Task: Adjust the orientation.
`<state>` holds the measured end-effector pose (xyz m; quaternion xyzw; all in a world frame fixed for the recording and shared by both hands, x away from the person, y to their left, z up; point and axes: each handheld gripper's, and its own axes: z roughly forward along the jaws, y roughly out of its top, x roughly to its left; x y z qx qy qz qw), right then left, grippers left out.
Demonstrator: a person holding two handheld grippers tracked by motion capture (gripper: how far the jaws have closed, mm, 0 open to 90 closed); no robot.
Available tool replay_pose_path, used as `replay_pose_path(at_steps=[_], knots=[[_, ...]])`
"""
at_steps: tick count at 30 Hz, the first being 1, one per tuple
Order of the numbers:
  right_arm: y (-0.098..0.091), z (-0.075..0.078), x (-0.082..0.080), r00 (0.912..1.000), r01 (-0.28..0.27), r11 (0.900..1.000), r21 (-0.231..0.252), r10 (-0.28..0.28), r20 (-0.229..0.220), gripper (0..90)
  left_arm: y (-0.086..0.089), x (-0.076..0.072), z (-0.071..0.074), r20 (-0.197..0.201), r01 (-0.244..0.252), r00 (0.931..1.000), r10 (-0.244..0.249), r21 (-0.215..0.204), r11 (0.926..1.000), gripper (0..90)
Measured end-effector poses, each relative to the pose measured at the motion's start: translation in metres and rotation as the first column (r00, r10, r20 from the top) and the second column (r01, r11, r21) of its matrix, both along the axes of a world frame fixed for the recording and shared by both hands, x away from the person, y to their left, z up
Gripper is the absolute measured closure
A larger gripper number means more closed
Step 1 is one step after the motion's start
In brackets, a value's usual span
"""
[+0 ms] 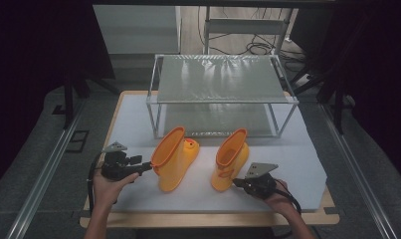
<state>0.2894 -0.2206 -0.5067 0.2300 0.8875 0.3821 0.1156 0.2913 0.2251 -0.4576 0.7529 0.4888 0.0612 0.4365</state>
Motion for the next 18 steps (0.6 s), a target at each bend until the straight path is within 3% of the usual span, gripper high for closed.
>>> replay_pose_path(at_steps=[5,8,10,13,18], knots=[[-0.008,0.003,-0.003,0.9999,0.012,0.9997,0.019,-0.012,0.009,83.3,0.000,-0.001,0.000,-0.002,0.006,1.0000,-0.006,-0.003,1.0000,41.7],[-0.026,0.006,-0.003,0.9955,0.090,0.9946,0.053,-0.091,0.025,75.4,0.001,-0.001,0.001,-0.003,0.006,1.0000,-0.006,-0.010,0.9999,41.7],[-0.042,0.007,-0.002,0.9885,0.148,0.9844,0.096,-0.150,0.018,69.9,0.000,0.000,0.001,-0.003,0.009,1.0000,-0.009,-0.013,0.9999,41.7],[-0.065,0.005,0.003,0.9726,0.231,0.9606,0.154,-0.232,-0.012,63.8,0.000,-0.001,0.002,-0.002,0.015,0.9999,-0.015,-0.015,0.9998,41.6],[-0.094,0.001,0.010,0.9329,0.359,0.9151,0.183,-0.357,-0.045,53.2,0.002,-0.001,0.002,-0.002,0.008,1.0000,-0.008,-0.017,0.9998,41.7]])
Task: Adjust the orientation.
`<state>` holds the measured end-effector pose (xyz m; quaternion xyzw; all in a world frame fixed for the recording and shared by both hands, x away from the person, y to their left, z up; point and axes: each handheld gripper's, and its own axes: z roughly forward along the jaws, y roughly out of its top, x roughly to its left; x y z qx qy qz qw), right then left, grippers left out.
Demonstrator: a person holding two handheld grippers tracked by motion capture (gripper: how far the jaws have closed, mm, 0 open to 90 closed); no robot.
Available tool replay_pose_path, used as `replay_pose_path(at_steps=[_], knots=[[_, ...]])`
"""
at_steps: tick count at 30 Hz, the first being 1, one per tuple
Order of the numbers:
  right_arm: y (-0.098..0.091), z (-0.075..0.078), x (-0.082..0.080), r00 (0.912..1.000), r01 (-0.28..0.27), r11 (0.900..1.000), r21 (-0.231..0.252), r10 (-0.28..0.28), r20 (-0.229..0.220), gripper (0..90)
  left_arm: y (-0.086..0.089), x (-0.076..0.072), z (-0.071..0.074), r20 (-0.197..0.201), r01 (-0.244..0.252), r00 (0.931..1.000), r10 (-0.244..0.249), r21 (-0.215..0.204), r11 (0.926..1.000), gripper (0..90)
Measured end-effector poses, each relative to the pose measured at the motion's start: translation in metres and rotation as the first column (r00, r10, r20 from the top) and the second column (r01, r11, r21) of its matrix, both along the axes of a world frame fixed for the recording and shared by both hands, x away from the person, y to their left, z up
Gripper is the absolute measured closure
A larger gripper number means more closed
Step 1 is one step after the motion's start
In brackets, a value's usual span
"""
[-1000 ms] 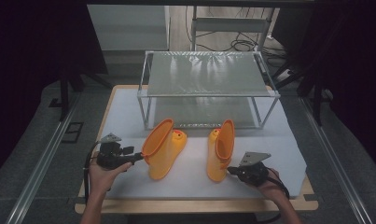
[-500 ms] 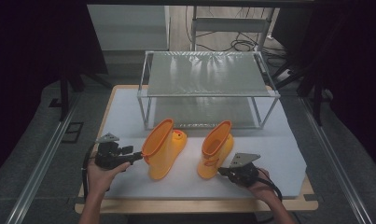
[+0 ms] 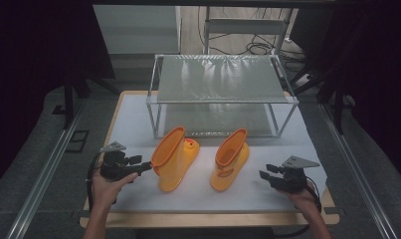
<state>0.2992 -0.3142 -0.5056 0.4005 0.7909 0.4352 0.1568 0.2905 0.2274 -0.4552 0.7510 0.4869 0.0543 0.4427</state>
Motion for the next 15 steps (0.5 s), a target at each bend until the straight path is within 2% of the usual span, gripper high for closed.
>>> replay_pose_path(at_steps=[5,15], knots=[[-0.0121,-0.0032,0.0037,0.9974,0.068,0.9976,0.013,-0.068,-0.024,49.1,-0.0007,0.0006,-0.0014,-0.007,0.002,1.0000,-0.002,0.006,1.0000,41.7],[-0.0130,-0.0075,0.0052,0.9960,0.083,0.9965,0.003,-0.083,-0.033,48.3,-0.0003,-0.0004,-0.0009,-0.002,-0.002,1.0000,0.002,0.003,1.0000,41.7]])
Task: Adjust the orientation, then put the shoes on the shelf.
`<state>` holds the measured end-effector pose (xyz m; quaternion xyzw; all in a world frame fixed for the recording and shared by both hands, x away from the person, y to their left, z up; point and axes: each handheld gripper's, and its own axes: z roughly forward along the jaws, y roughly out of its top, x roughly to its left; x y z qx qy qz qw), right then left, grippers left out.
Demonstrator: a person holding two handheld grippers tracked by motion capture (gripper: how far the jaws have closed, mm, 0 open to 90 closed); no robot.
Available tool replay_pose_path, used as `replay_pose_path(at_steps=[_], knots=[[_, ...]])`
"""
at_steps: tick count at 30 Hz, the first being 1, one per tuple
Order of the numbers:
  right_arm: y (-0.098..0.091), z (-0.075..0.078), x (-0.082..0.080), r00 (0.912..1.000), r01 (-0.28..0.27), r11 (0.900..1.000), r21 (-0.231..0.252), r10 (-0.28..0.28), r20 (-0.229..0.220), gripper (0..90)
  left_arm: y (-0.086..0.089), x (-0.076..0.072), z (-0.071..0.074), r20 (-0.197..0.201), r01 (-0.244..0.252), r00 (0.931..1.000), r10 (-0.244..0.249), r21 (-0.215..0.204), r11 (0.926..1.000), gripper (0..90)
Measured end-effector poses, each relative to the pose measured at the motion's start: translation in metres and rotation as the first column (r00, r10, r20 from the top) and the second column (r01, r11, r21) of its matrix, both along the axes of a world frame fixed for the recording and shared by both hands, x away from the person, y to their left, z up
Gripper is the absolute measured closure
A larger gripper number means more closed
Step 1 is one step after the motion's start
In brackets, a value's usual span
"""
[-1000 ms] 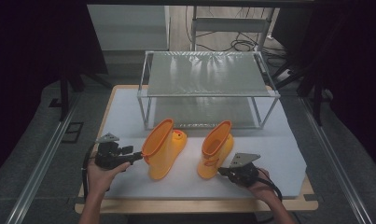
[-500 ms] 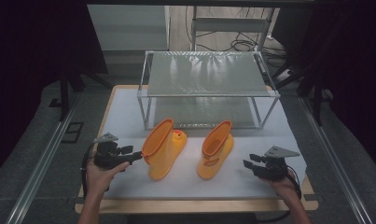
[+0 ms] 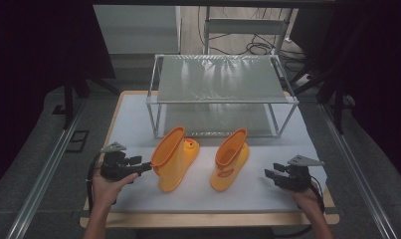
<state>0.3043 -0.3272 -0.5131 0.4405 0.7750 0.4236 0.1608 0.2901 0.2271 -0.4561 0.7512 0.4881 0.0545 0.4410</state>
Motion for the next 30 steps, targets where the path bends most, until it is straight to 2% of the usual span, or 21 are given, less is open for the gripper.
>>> replay_pose_path(at_steps=[11,14,15,20,22,26,27,28,30], knots=[[0.002,-0.001,-0.001,0.9999,-0.015,0.9999,-0.006,0.015,0.002,49.0,0.002,0.000,0.006,0.006,0.010,0.9999,-0.010,-0.041,0.9991,43.4],[0.001,-0.001,-0.001,0.9998,-0.020,0.9998,-0.003,0.020,-0.001,49.2,0.004,-0.002,0.010,0.012,0.023,0.9997,-0.022,-0.060,0.9979,44.0],[0.001,-0.001,-0.001,0.9998,-0.021,0.9998,0.001,0.021,0.002,49.2,0.009,-0.005,0.016,0.018,0.026,0.9995,-0.024,-0.082,0.9963,44.1],[0.000,0.001,-0.002,0.9998,-0.015,0.9998,0.010,0.015,0.013,49.1,0.017,-0.008,0.025,0.029,0.022,0.9994,-0.018,-0.113,0.9934,44.1],[-0.002,0.003,-0.003,0.9998,-0.007,0.9998,0.018,0.006,0.019,49.2,0.022,-0.008,0.029,0.033,0.035,0.9990,-0.031,-0.140,0.9895,44.4],[-0.003,0.003,-0.003,0.9998,-0.002,0.9997,0.022,0.002,0.020,49.3,0.026,-0.008,0.036,0.030,0.044,0.9987,-0.040,-0.159,0.9863,44.9],[-0.003,0.003,-0.003,0.9998,-0.001,0.9998,0.022,0.001,0.021,49.3,0.027,-0.008,0.040,0.027,0.054,0.9984,-0.050,-0.169,0.9842,45.0],[-0.002,0.003,-0.002,0.9997,-0.003,0.9998,0.021,0.002,0.023,49.4,0.029,-0.008,0.048,0.026,0.074,0.9972,-0.070,-0.201,0.9769,45.1],[-0.002,0.003,-0.002,0.9998,-0.003,0.9998,0.019,0.003,0.022,49.4,0.030,-0.007,0.053,0.026,0.076,0.9971,-0.072,-0.203,0.9762,45.2]])
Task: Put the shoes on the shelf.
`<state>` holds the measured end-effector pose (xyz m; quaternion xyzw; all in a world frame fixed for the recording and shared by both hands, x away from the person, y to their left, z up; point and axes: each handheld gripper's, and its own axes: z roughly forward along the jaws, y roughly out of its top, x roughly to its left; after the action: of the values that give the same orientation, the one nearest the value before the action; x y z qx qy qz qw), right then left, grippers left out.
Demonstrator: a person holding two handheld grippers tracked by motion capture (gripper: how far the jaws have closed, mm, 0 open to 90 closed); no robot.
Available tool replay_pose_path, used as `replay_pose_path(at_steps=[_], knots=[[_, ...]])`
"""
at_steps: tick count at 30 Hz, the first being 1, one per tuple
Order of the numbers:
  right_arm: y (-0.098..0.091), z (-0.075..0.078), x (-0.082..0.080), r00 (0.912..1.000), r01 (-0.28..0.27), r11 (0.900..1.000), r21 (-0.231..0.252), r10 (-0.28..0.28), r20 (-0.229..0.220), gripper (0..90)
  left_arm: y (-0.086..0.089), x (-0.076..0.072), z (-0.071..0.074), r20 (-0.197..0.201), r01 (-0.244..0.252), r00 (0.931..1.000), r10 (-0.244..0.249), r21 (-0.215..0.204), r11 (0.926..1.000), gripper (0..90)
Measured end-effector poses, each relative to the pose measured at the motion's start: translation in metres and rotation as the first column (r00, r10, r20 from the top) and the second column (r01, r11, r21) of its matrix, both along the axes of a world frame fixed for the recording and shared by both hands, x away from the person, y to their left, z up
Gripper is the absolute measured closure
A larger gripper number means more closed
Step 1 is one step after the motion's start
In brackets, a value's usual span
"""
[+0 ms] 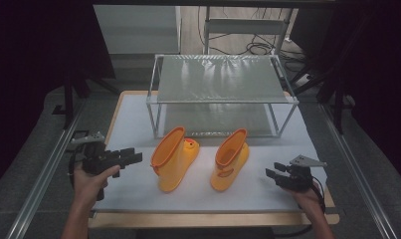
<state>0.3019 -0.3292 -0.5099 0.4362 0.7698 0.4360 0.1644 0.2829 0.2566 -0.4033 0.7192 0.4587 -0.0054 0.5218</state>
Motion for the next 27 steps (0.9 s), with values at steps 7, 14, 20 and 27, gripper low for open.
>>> replay_pose_path(at_steps=[7,14,20,27], knots=[[0.000,0.000,-0.001,1.0000,-0.004,1.0000,0.001,0.004,-0.005,49.9,-0.006,0.007,0.031,0.001,0.040,0.9992,-0.040,-0.009,0.9991,45.3],[0.001,-0.001,0.000,0.9999,-0.007,0.9999,-0.007,0.007,-0.012,50.1,-0.031,0.018,0.065,0.003,0.130,0.9915,-0.130,0.002,0.9915,45.3],[0.002,-0.002,0.000,0.9998,-0.013,0.9999,-0.009,0.012,-0.018,50.3,-0.053,0.027,0.082,-0.008,0.195,0.9808,-0.195,0.010,0.9807,45.4],[0.004,-0.003,0.001,0.9996,-0.018,0.9997,-0.017,0.017,-0.022,50.3,-0.095,0.044,0.101,-0.053,0.292,0.9556,-0.290,0.039,0.9556,45.8]])
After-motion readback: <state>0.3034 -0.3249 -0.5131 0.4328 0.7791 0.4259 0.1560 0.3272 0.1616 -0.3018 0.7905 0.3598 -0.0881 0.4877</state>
